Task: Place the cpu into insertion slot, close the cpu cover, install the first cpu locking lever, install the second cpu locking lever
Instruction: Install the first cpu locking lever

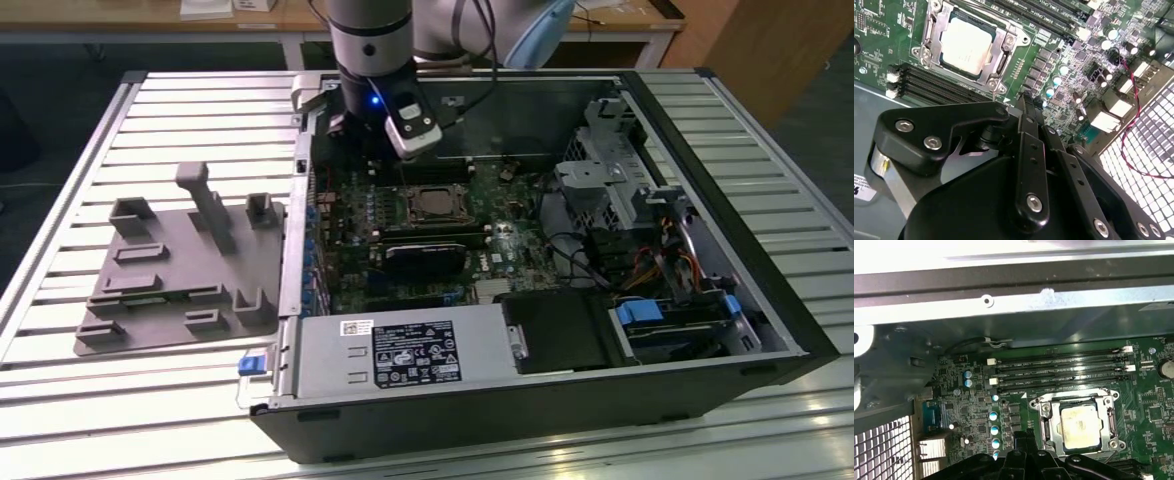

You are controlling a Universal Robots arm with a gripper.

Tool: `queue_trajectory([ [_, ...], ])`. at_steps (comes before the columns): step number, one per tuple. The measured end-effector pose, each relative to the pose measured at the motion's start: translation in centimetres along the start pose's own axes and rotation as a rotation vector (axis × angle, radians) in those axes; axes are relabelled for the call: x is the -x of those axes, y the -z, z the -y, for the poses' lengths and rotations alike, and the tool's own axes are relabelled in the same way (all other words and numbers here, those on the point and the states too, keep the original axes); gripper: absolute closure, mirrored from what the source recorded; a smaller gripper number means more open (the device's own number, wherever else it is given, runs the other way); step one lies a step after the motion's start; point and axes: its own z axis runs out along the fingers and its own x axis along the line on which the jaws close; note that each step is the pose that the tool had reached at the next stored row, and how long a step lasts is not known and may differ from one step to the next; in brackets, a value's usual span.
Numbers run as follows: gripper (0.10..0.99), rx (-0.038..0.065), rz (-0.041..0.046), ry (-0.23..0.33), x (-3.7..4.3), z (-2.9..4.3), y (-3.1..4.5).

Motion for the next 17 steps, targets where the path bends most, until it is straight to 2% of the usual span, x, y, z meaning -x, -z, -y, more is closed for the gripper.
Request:
queue_trajectory([
  [10,0.984,0.019,0.0013,-0.001,-0.22,-0.02,0.44],
  [17,0.984,0.014,0.0017,-0.001,-0.22,-0.02,0.46],
])
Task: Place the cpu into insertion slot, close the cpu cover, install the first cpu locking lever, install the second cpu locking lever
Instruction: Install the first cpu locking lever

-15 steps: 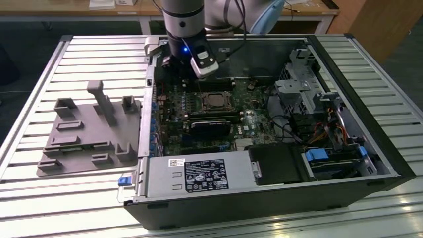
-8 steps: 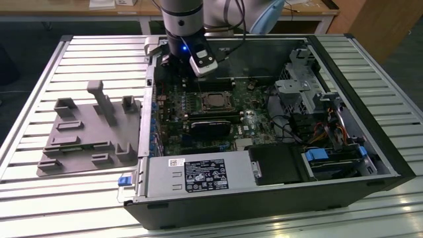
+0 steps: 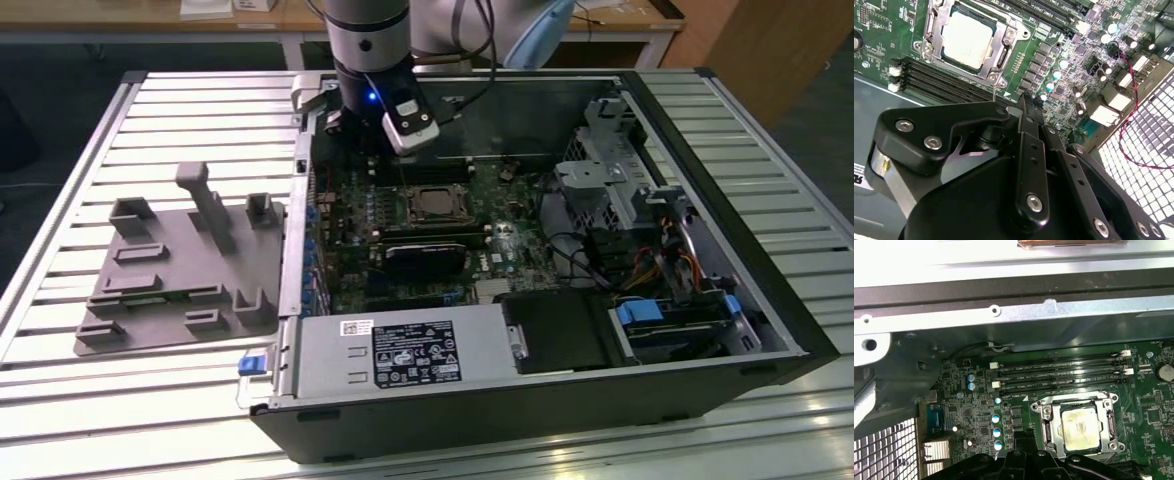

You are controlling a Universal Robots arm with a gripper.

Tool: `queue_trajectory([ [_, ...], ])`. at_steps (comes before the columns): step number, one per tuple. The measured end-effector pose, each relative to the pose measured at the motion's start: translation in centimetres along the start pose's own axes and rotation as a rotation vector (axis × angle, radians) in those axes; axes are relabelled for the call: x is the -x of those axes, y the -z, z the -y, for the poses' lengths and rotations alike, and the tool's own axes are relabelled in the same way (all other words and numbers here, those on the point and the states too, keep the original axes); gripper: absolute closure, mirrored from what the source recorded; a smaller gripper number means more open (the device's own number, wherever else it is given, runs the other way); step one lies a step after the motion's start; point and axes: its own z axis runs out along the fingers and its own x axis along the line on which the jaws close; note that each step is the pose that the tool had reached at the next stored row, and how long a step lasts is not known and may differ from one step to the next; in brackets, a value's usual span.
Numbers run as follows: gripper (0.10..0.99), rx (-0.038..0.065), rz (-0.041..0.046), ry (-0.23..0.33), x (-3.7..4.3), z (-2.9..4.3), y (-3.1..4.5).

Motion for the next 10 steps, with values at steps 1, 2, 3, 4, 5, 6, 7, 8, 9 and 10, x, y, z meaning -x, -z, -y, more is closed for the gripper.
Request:
queue_trajectory([
  [1,0.984,0.000,0.0000,0.000,0.00,0.00,0.00],
  [2,0.984,0.000,0.0001,0.000,0.00,0.00,0.00],
  [3,0.984,0.000,0.0001,0.000,0.00,0.00,0.00],
  [4,0.984,0.001,0.0000,0.000,0.00,0.00,0.00],
  [5,0.984,0.004,-0.0003,0.000,0.00,0.00,0.00],
  [6,0.984,0.007,-0.0007,0.000,0.00,0.00,-0.01],
  [7,0.984,0.012,-0.0012,-0.001,0.00,0.00,-0.01],
  [8,0.984,0.017,-0.0018,-0.001,0.00,0.00,0.00],
  [9,0.984,0.023,-0.0024,-0.002,0.00,0.00,-0.01],
  [10,0.984,0.044,-0.0049,-0.003,0.00,0.00,0.00],
])
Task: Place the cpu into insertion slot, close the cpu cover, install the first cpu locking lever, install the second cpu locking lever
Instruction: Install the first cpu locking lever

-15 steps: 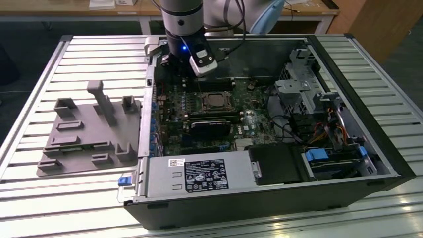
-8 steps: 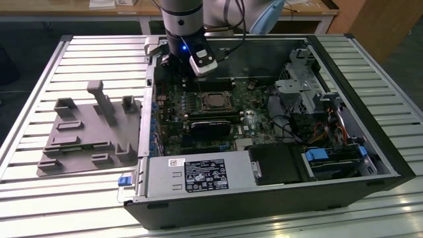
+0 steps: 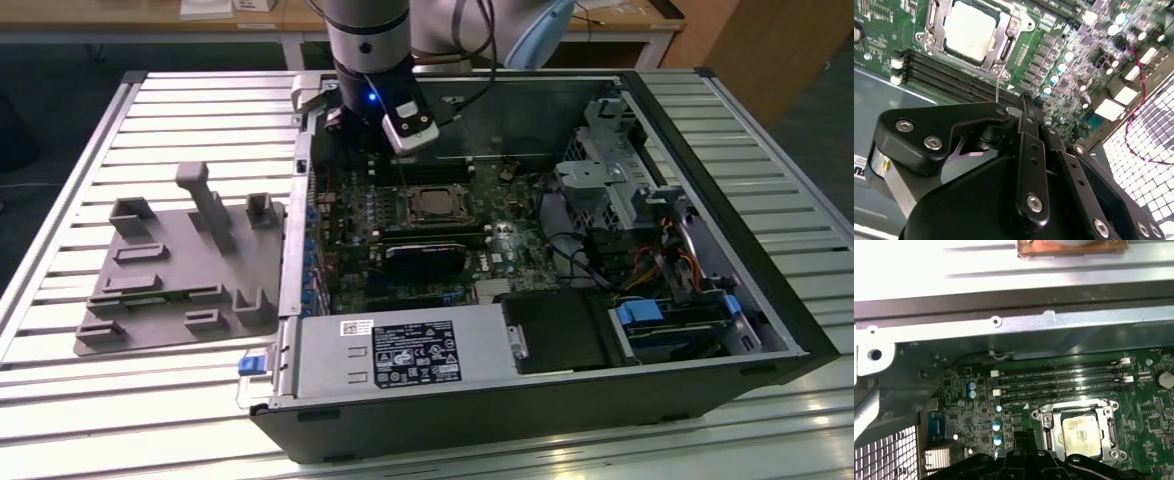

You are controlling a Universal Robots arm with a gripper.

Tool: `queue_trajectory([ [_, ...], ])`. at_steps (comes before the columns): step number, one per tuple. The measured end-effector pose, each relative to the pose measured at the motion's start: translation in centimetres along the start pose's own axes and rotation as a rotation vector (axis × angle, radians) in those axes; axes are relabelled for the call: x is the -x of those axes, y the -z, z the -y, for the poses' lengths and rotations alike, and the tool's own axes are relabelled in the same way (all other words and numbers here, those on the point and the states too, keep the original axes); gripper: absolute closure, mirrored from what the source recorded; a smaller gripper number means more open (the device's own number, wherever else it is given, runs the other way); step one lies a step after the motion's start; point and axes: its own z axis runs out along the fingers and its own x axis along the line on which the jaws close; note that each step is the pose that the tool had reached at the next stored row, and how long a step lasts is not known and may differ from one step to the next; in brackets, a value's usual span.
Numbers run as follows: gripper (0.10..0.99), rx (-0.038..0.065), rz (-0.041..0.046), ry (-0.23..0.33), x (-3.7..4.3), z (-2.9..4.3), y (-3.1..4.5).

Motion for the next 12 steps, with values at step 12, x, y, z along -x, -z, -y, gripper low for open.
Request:
queue_trajectory([
  [12,0.984,0.084,-0.0093,-0.006,0.00,-0.01,-0.01],
])
